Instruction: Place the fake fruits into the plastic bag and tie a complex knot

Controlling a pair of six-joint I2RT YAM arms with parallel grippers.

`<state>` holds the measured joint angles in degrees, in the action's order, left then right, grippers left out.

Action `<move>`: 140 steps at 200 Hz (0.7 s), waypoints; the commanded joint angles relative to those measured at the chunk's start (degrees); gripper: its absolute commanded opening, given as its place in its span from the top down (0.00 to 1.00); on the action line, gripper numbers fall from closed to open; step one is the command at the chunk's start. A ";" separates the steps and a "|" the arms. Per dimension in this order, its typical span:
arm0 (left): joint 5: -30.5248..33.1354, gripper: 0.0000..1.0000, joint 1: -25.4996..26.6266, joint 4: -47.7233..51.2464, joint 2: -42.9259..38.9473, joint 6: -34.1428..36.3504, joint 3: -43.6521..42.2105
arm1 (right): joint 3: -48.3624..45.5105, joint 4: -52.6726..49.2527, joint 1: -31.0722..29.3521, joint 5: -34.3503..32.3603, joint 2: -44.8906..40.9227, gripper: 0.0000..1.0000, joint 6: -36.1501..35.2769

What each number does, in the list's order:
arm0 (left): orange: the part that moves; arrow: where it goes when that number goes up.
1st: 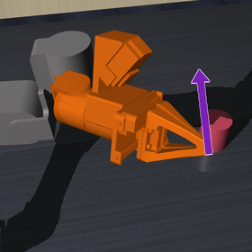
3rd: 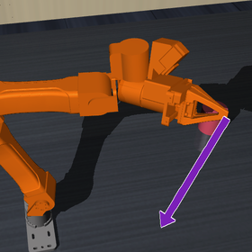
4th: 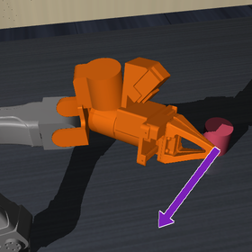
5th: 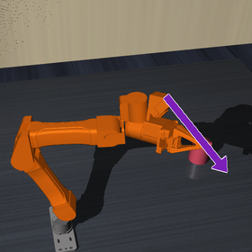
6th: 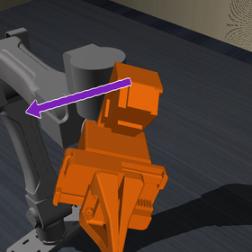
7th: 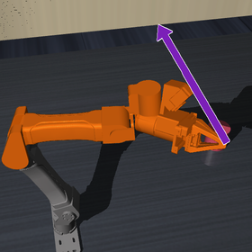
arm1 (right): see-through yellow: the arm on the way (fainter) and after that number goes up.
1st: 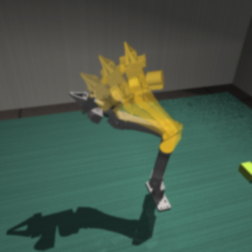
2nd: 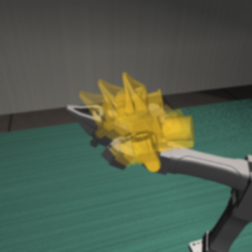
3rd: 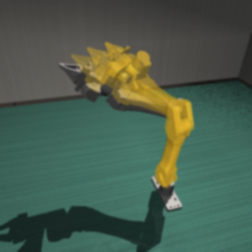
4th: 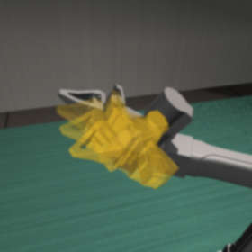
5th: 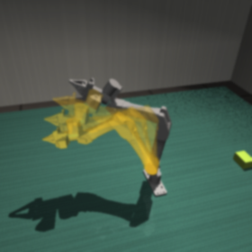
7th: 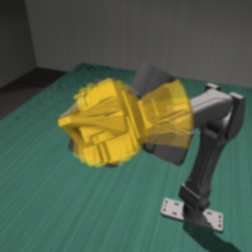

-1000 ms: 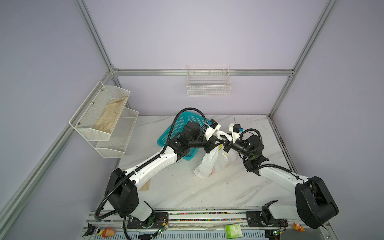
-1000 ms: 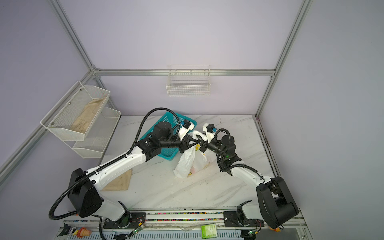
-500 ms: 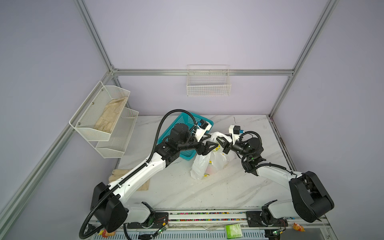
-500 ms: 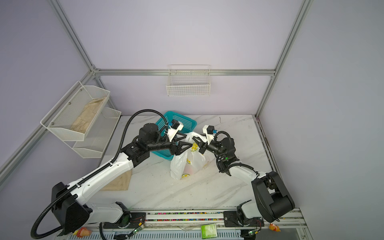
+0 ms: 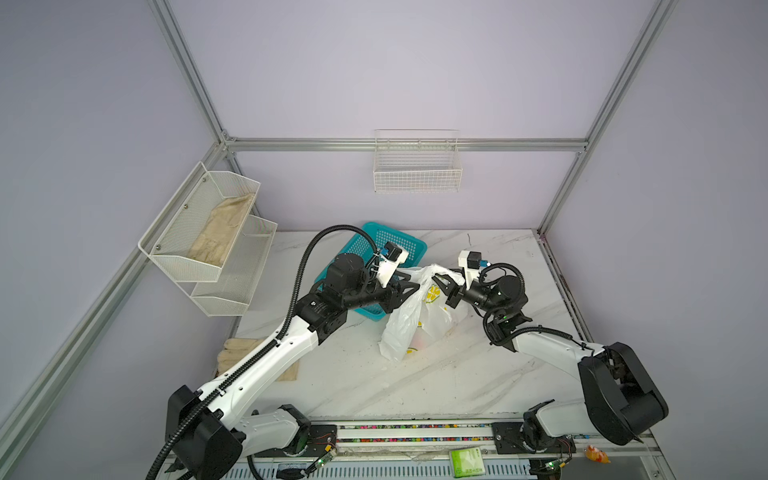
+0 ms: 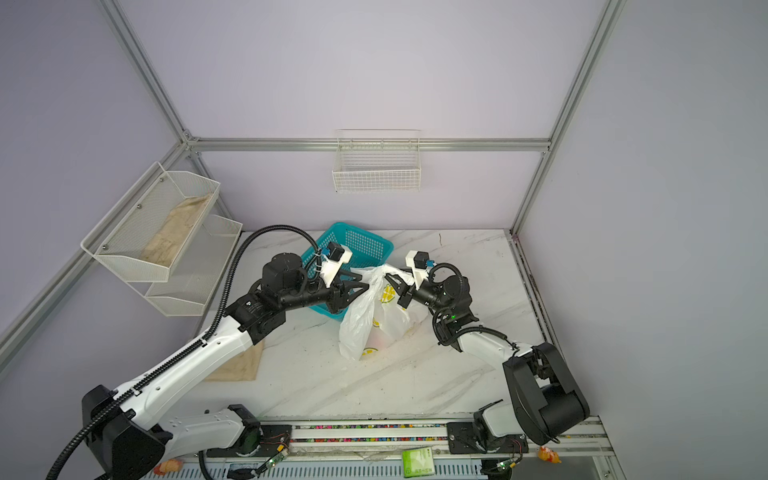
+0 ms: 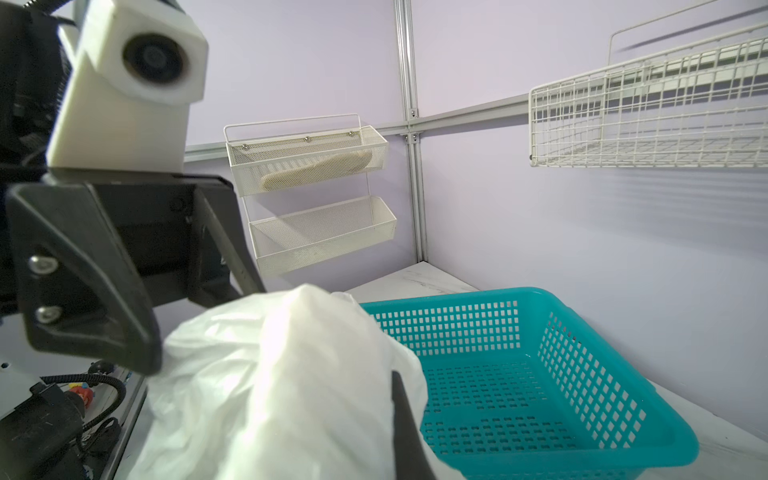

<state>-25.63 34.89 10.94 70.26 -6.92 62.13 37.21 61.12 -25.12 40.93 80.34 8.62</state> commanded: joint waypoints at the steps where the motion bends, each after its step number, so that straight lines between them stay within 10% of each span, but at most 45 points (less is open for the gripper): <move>1: -1.85 0.68 0.75 -1.86 0.48 -1.36 -3.12 | -0.25 5.74 -0.49 -1.01 0.21 1.00 1.72; 140: -4.01 0.74 4.16 -25.02 7.13 -9.32 -14.27 | -1.46 11.94 -1.77 1.60 3.85 1.00 6.04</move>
<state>-27.83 38.13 -5.19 76.44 -13.34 50.96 36.05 70.15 -26.68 42.26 84.25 14.76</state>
